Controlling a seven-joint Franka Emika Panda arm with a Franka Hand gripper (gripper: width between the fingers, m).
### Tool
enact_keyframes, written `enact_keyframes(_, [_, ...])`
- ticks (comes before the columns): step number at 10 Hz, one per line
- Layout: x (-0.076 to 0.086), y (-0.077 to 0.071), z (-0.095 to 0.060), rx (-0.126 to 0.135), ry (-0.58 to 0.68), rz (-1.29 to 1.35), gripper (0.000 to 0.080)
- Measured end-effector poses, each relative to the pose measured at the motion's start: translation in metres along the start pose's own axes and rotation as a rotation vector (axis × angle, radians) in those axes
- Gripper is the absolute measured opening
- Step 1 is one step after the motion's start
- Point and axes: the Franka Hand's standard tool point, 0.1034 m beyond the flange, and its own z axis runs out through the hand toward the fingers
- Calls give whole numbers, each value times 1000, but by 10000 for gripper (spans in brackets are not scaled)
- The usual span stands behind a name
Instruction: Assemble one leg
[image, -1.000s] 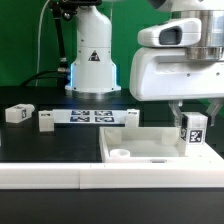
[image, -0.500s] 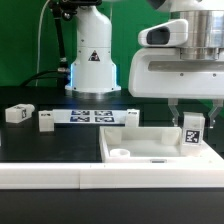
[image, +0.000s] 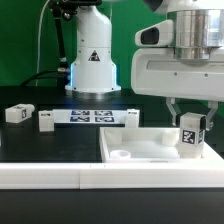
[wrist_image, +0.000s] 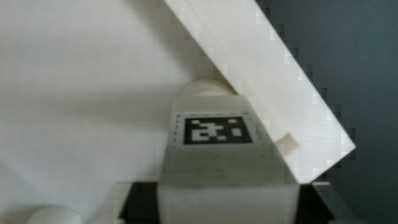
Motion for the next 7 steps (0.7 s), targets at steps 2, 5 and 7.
enact_keyframes(2, [0, 0, 0, 2, -3, 196, 291])
enact_keyframes(5, [-2, 0, 0, 6, -4, 501, 291])
enact_keyframes(7, [-2, 0, 0, 11, -14, 656, 291])
